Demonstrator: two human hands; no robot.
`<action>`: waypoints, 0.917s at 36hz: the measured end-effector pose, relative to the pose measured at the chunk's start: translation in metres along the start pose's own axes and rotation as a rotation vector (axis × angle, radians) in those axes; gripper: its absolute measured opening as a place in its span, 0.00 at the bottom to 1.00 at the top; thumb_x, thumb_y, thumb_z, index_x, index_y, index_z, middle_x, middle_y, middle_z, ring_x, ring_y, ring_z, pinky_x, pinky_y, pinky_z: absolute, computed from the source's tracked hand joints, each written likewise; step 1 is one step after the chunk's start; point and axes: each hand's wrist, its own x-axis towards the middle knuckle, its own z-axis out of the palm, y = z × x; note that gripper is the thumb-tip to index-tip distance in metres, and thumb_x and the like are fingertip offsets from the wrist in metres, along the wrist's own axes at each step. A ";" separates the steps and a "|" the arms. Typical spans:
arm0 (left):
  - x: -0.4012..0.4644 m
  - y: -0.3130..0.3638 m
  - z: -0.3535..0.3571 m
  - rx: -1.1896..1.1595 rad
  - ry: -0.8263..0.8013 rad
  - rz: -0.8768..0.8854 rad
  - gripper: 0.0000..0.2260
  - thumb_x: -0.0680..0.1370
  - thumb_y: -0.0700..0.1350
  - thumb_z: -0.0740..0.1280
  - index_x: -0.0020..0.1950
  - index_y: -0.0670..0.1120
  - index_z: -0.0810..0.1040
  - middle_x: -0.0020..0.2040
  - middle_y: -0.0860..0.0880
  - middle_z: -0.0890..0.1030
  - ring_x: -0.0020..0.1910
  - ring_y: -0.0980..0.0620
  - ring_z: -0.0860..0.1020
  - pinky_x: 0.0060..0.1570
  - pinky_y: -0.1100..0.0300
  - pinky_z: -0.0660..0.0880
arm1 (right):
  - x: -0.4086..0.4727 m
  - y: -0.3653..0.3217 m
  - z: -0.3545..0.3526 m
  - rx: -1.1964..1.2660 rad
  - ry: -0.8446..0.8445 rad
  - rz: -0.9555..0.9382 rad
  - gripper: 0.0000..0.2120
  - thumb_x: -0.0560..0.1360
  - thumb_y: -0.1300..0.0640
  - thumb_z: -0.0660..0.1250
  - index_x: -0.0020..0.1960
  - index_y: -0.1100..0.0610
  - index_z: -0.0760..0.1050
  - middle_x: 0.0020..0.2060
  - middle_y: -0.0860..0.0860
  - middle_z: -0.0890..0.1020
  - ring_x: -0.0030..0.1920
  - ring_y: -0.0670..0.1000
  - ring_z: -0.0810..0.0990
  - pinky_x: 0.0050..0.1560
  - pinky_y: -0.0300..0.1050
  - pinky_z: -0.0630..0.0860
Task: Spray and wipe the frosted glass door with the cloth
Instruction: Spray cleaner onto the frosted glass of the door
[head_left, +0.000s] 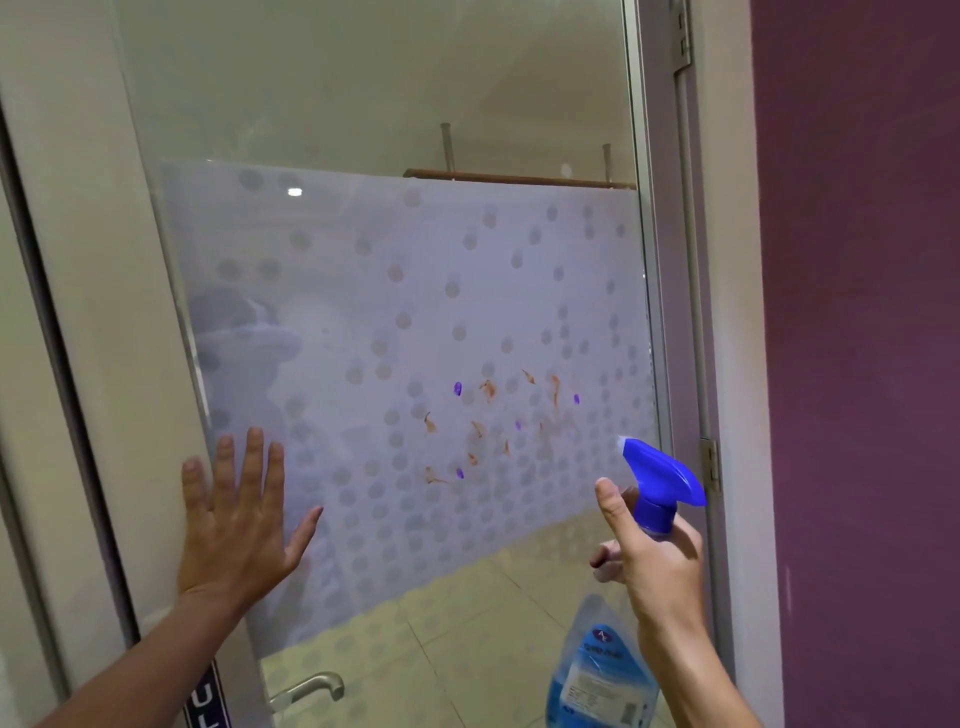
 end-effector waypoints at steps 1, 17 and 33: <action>0.001 0.001 0.000 -0.001 0.000 0.003 0.43 0.80 0.64 0.56 0.84 0.33 0.57 0.84 0.31 0.58 0.86 0.33 0.45 0.79 0.25 0.54 | 0.001 0.000 -0.003 -0.007 0.016 -0.003 0.18 0.64 0.35 0.77 0.37 0.49 0.79 0.29 0.47 0.79 0.26 0.54 0.79 0.29 0.47 0.77; -0.002 -0.002 -0.004 -0.021 -0.033 -0.006 0.43 0.79 0.64 0.56 0.84 0.33 0.58 0.84 0.31 0.58 0.86 0.32 0.48 0.78 0.25 0.55 | 0.020 0.003 -0.029 0.054 0.196 0.034 0.13 0.73 0.47 0.77 0.37 0.51 0.77 0.27 0.45 0.80 0.24 0.50 0.78 0.33 0.49 0.77; -0.004 -0.005 0.006 -0.019 -0.074 0.003 0.43 0.81 0.65 0.54 0.85 0.36 0.54 0.86 0.35 0.52 0.86 0.31 0.50 0.81 0.27 0.48 | 0.015 -0.008 -0.009 -0.079 -0.016 0.010 0.11 0.72 0.46 0.77 0.34 0.46 0.78 0.23 0.51 0.77 0.25 0.52 0.79 0.30 0.46 0.75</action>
